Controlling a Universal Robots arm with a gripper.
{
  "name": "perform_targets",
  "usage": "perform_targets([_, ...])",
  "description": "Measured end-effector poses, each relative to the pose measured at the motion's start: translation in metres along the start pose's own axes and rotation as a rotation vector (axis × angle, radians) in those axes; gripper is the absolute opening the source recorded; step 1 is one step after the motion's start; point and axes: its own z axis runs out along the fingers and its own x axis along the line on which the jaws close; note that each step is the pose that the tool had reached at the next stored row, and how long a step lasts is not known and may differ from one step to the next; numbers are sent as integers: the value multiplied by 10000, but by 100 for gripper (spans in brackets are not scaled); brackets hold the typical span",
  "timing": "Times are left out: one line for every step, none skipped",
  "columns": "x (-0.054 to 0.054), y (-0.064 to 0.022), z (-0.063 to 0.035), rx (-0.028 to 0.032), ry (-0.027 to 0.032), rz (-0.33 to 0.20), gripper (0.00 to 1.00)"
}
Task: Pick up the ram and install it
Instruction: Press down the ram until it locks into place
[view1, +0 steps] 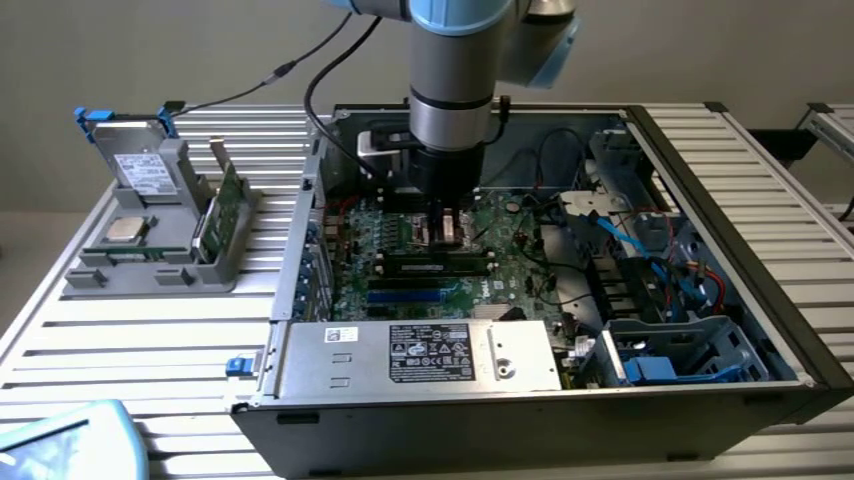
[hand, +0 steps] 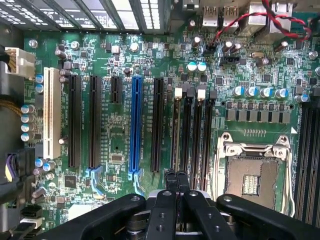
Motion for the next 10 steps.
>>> perform_targets([-1, 19, 0, 2, 0, 0, 11])
perform_targets([-1, 40, 0, 5, 0, 0, 11])
perform_targets([-2, 61, 1, 8, -1, 0, 11])
perform_targets([-2, 81, 1, 10, 1, 0, 11])
perform_targets([-3, 102, 1, 12, 1, 0, 11])
perform_targets([-4, 120, 1, 15, 1, 0, 11])
perform_targets([-5, 139, 2, 17, 0, 1, 11])
perform_targets([-5, 156, 2, 18, 0, 0, 11])
perform_targets([-6, 172, 2, 19, 0, 1, 11])
perform_targets([-6, 190, 2, 20, 1, 1, 11])
